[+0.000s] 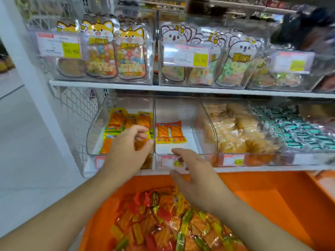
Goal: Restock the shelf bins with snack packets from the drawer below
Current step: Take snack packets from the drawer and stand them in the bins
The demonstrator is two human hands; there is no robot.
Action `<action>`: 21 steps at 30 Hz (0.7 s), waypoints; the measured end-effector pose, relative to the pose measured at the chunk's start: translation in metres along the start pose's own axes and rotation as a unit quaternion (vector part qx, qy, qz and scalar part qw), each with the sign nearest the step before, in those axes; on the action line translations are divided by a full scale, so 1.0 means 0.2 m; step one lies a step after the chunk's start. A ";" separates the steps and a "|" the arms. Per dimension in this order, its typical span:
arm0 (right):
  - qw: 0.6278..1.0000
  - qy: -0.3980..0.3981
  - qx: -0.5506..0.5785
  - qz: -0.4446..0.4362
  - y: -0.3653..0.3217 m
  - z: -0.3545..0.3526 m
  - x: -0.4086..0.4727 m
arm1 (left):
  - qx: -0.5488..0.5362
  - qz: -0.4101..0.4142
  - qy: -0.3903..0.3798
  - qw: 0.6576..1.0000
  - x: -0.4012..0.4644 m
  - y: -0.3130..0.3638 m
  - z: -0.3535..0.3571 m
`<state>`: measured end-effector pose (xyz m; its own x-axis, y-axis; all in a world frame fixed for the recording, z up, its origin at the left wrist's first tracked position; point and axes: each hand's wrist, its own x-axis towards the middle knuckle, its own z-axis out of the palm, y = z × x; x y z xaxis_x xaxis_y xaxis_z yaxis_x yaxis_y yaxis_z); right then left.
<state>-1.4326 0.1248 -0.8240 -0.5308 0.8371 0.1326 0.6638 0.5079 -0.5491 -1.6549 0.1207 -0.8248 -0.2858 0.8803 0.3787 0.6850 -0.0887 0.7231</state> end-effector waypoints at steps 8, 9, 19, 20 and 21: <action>0.986 -0.034 -0.064 0.149 0.49 0.05 -0.25 | -0.071 -0.056 -0.222 0.971 -0.63 0.03 0.38; 0.979 -0.054 -0.079 0.179 0.57 0.07 -0.26 | -0.062 -0.064 -0.249 0.964 -0.68 -0.02 0.45; 0.912 -0.190 -0.093 0.351 1.26 0.42 -0.35 | 0.050 -0.089 -0.402 0.910 -0.87 -0.43 1.08; 0.909 -0.189 -0.095 0.359 1.33 0.46 -0.34 | 0.061 -0.072 -0.409 0.908 -0.87 -0.45 1.14; 0.905 -0.192 -0.102 0.365 1.40 0.50 -0.34 | 0.069 -0.055 -0.416 0.905 -0.86 -0.47 1.20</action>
<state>-1.2637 0.1905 -1.0702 -0.0296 0.8519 -0.5229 0.9742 -0.0925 -0.2059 -1.5094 0.0896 -1.0957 0.2069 0.9320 -0.2977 0.7763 0.0288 0.6297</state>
